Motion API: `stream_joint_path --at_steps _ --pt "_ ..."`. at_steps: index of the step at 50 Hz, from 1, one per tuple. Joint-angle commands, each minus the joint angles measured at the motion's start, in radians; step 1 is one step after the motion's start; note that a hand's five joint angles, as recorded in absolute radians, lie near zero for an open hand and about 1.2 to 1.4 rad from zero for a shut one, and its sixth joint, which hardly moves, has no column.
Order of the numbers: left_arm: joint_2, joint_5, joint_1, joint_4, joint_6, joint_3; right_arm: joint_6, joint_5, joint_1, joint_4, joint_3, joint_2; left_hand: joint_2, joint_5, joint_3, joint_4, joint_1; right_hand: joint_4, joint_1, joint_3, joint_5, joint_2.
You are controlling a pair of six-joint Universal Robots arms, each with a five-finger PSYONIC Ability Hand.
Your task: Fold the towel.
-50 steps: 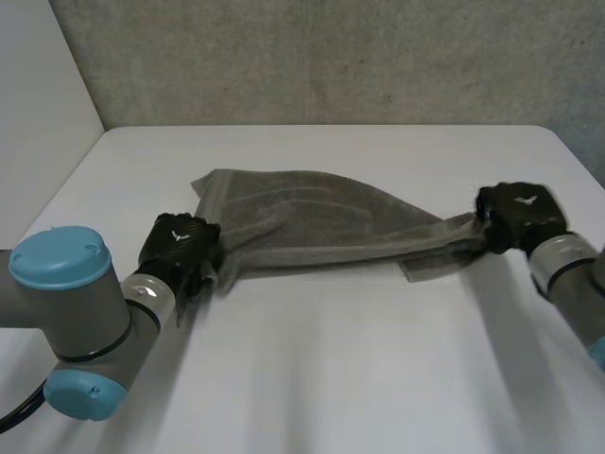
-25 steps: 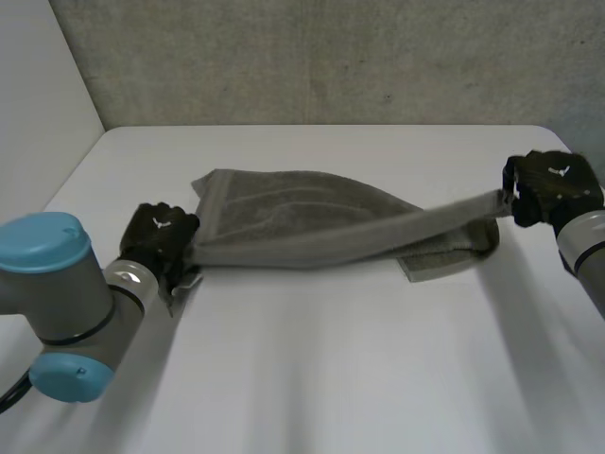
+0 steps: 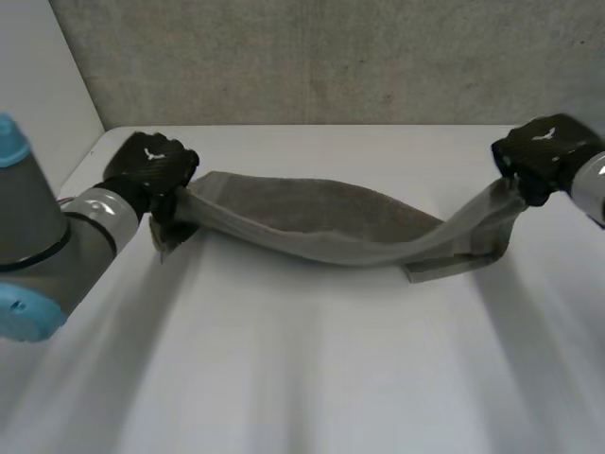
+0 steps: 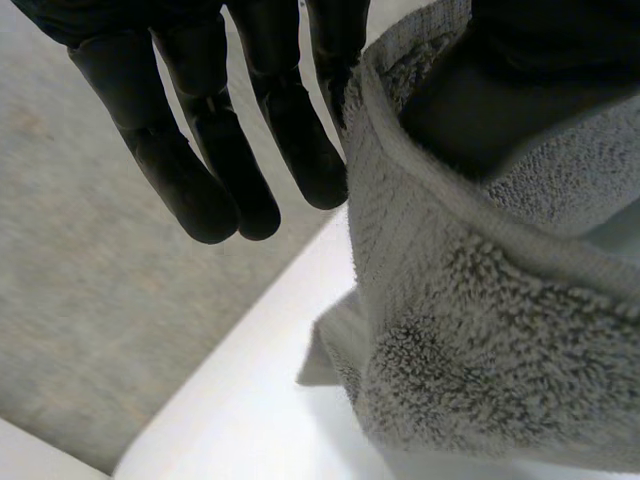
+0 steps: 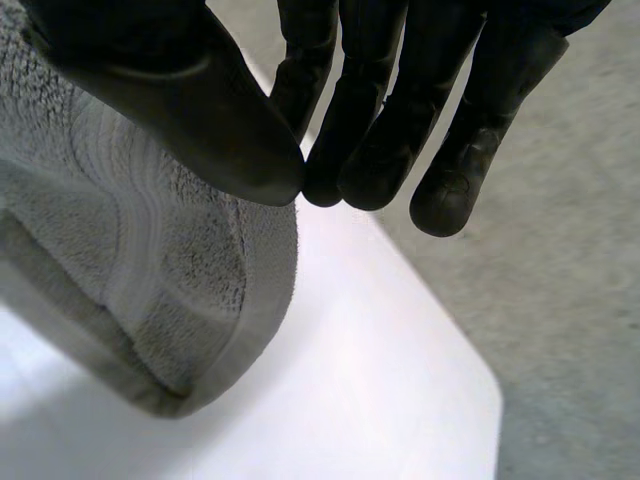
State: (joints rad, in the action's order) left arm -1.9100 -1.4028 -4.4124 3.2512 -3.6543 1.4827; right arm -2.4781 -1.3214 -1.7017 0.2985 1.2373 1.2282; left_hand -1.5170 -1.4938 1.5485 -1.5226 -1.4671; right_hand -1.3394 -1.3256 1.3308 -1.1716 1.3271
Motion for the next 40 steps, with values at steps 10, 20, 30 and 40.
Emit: stream_joint_path --at_steps 10,20,30,40 --pt "-0.367 -0.048 0.014 0.166 -0.195 -0.515 0.065 -0.15 -0.167 -0.251 -0.443 -0.368 0.121 0.272 -0.152 0.126 0.071 -0.057 -0.071 0.065 -0.05 0.069" --pt "-0.16 -0.033 -0.019 0.579 0.386 -0.382 -0.071 -0.153 -0.179 -0.882 -0.159 -0.084 0.121 0.272 -0.152 0.126 0.071 -0.057 -0.071 0.065 -0.05 0.069" --pt "-0.152 0.042 -0.064 0.319 0.385 -0.207 -0.068 -0.043 -0.17 -0.46 -0.115 -0.13 0.121 0.272 -0.152 0.126 0.071 -0.057 -0.071 0.065 -0.05 0.069" --pt "-0.043 0.137 -0.14 0.286 0.22 0.129 -0.07 0.017 -0.115 -0.38 0.155 0.035 0.121 0.272 -0.152 0.126 0.071 -0.057 -0.071 0.065 -0.05 0.069"
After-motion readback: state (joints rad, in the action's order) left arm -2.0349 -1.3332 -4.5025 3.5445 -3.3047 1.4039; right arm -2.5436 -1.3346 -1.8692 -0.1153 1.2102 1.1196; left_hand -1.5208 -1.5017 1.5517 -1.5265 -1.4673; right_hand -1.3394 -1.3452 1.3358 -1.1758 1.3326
